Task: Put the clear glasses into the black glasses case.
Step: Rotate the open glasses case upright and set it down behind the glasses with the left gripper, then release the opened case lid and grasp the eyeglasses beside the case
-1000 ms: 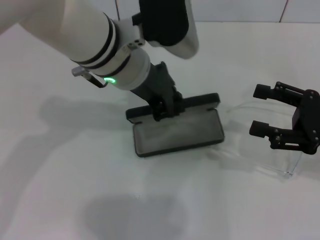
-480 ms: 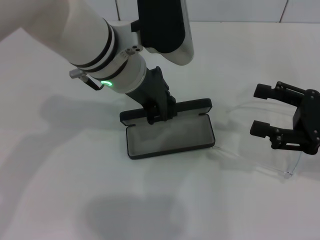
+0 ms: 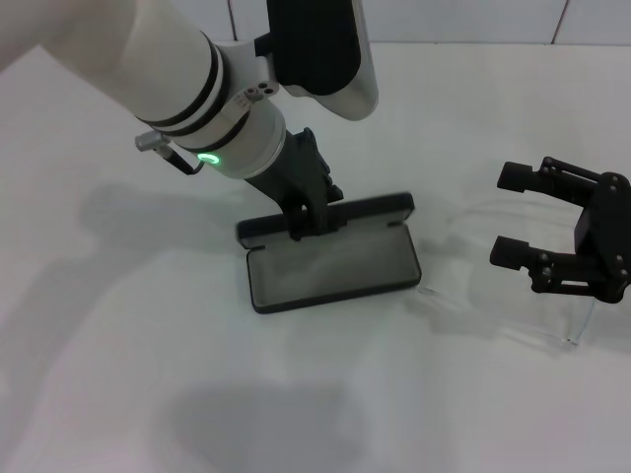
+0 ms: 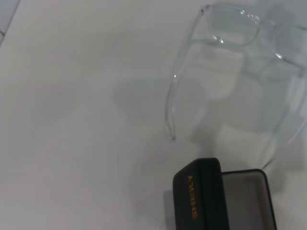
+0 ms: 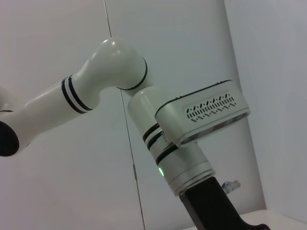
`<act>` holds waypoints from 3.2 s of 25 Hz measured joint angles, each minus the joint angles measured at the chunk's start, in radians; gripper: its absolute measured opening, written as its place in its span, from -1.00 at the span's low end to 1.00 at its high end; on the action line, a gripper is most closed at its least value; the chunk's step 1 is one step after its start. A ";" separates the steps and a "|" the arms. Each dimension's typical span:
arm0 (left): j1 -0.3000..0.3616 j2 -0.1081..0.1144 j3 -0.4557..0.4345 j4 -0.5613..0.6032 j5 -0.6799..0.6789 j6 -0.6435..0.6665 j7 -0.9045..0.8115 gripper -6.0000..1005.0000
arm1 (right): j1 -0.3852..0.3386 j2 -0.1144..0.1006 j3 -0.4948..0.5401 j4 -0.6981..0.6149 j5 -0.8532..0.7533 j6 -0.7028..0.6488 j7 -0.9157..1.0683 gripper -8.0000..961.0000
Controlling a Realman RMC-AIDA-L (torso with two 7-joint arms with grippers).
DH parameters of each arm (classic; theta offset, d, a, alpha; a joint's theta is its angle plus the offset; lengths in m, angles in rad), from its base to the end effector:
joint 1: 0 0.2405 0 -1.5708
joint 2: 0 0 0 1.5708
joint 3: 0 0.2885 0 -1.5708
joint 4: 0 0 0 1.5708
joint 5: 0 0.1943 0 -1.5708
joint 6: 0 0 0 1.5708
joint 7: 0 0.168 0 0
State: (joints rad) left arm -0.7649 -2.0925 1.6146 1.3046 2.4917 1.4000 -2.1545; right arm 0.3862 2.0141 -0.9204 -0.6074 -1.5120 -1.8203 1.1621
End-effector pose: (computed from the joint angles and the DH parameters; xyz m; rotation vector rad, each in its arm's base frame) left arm -0.1361 0.3743 -0.0895 -2.8709 0.0604 0.5100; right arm 0.2478 0.2887 0.0004 -2.6660 0.2829 1.2072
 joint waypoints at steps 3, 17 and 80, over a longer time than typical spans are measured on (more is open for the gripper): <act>0.000 0.000 -0.002 -0.001 0.002 -0.004 0.000 -0.50 | 0.000 0.000 0.000 0.000 0.000 -0.001 -0.002 0.77; 0.033 0.005 -0.185 0.019 -0.224 0.040 0.036 0.05 | 0.000 0.000 0.011 0.000 -0.001 0.005 -0.004 0.76; 0.503 0.008 -0.609 -0.568 -1.213 0.369 1.054 0.72 | 0.457 -0.188 0.039 -0.560 -1.120 -0.215 1.521 0.71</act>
State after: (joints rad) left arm -0.2617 -2.0847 1.0057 0.7365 1.2787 1.7689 -1.1009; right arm 0.8427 1.8260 -0.8817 -1.1676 -2.6324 -2.0352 2.6829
